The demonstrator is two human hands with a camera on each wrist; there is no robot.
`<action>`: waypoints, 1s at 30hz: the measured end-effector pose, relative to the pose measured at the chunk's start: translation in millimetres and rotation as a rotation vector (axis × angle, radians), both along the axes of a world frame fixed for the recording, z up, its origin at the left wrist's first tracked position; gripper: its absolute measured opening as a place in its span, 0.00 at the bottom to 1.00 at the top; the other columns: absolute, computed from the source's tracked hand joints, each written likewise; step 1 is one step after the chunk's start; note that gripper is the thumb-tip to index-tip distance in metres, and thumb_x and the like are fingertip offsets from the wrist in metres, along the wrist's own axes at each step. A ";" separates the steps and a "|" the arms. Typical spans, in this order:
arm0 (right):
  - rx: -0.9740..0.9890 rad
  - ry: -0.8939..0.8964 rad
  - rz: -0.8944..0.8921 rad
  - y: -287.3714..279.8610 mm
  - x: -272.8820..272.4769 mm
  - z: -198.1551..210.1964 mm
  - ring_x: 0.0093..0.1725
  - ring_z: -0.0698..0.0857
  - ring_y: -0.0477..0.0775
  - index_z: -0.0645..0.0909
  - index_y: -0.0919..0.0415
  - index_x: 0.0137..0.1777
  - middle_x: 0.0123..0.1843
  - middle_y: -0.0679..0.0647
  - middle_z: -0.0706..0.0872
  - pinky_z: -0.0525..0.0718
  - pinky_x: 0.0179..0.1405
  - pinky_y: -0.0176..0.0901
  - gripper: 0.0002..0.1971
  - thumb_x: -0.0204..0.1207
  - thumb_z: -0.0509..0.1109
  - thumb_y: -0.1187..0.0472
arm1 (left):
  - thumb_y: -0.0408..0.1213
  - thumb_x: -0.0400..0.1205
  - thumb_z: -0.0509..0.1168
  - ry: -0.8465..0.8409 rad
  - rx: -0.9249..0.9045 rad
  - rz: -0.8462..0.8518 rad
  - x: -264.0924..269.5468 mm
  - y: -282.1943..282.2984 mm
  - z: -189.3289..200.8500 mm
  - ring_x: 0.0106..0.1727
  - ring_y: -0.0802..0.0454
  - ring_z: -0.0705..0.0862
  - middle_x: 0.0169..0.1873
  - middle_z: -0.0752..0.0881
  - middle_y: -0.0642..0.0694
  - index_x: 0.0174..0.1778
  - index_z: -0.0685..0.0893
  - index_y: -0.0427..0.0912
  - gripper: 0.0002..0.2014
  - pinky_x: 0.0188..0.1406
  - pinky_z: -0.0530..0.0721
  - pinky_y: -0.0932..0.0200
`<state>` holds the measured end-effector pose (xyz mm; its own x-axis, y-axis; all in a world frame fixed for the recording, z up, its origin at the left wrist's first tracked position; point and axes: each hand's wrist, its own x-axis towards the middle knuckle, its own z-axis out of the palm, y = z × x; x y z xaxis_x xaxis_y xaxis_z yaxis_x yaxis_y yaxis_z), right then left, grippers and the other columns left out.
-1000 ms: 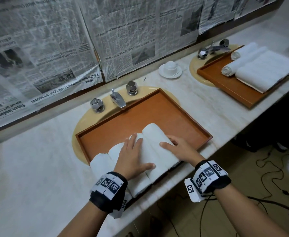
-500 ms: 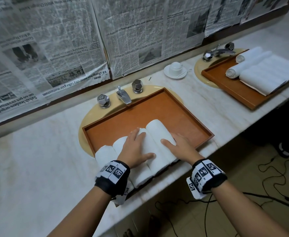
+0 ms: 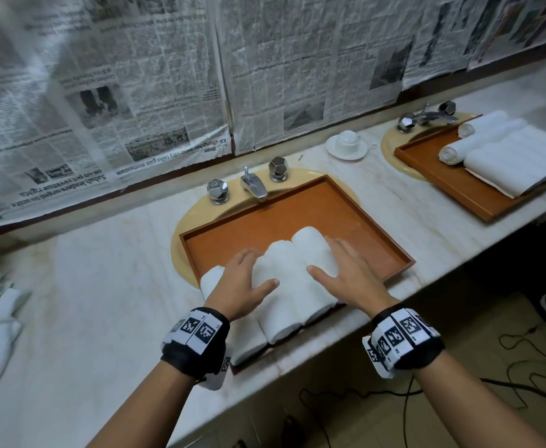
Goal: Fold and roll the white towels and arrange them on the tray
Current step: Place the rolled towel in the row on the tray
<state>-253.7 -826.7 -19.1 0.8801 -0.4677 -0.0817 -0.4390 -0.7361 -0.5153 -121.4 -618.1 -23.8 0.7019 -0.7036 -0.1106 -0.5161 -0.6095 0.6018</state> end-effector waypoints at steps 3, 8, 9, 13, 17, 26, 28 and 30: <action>-0.038 -0.007 0.072 21.4 7.0 10.0 0.82 0.65 0.52 0.59 0.54 0.85 0.85 0.50 0.63 0.69 0.79 0.53 0.40 0.79 0.64 0.35 | 0.56 0.82 0.68 -0.017 -0.009 0.045 1.8 27.6 6.2 0.79 0.50 0.67 0.80 0.68 0.47 0.81 0.69 0.45 0.34 0.75 0.64 0.58; -0.169 -0.043 0.229 73.1 29.2 21.9 0.83 0.63 0.51 0.61 0.57 0.85 0.84 0.51 0.66 0.60 0.82 0.46 0.40 0.80 0.64 0.35 | 0.56 0.82 0.67 -0.018 -0.038 0.119 8.6 91.6 11.7 0.78 0.50 0.68 0.79 0.69 0.49 0.80 0.69 0.48 0.32 0.75 0.67 0.58; -0.182 -0.038 0.250 85.7 34.0 23.4 0.83 0.62 0.51 0.61 0.56 0.85 0.85 0.51 0.66 0.59 0.82 0.45 0.40 0.80 0.64 0.35 | 0.56 0.82 0.67 -0.018 -0.031 0.142 10.5 107.3 11.6 0.79 0.50 0.68 0.79 0.69 0.49 0.80 0.69 0.48 0.32 0.75 0.68 0.55; -0.213 -0.031 0.311 143.9 50.7 26.1 0.83 0.63 0.52 0.62 0.56 0.85 0.85 0.51 0.65 0.57 0.82 0.45 0.40 0.80 0.63 0.35 | 0.58 0.82 0.66 -0.025 0.021 0.233 19.0 178.5 10.3 0.81 0.49 0.66 0.81 0.67 0.50 0.82 0.67 0.48 0.34 0.77 0.69 0.52; -0.261 -0.030 0.402 213.1 70.7 26.4 0.83 0.64 0.53 0.62 0.57 0.85 0.84 0.53 0.67 0.57 0.83 0.47 0.40 0.80 0.62 0.33 | 0.58 0.83 0.65 -0.025 0.055 0.299 26.1 255.1 10.4 0.82 0.48 0.64 0.82 0.65 0.50 0.82 0.66 0.48 0.34 0.78 0.68 0.50; -0.278 -0.050 0.587 365.4 125.4 19.2 0.82 0.64 0.54 0.61 0.57 0.85 0.85 0.53 0.66 0.57 0.83 0.48 0.40 0.80 0.59 0.32 | 0.59 0.83 0.64 -0.055 0.100 0.455 35.8 397.5 14.4 0.81 0.48 0.64 0.82 0.65 0.51 0.83 0.66 0.48 0.35 0.77 0.69 0.50; -0.268 -0.054 0.633 392.9 139.4 18.9 0.83 0.63 0.54 0.60 0.57 0.86 0.85 0.53 0.65 0.56 0.83 0.47 0.39 0.81 0.60 0.34 | 0.59 0.83 0.64 -0.064 0.118 0.504 39.9 421.9 15.8 0.82 0.48 0.64 0.82 0.65 0.51 0.83 0.66 0.48 0.35 0.77 0.70 0.48; -0.264 -0.062 0.691 418.4 154.4 16.9 0.83 0.63 0.54 0.60 0.57 0.86 0.85 0.53 0.65 0.56 0.84 0.48 0.39 0.82 0.59 0.34 | 0.60 0.82 0.64 -0.064 0.140 0.562 44.6 444.5 15.1 0.82 0.47 0.63 0.82 0.65 0.50 0.83 0.66 0.48 0.36 0.78 0.69 0.47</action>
<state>-99.3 -408.3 -2.2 0.9802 0.1975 0.0164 0.1936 -0.9367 -0.2916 -76.9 -173.6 -8.7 0.9717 -0.2032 -0.1205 -0.1236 -0.8720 0.4736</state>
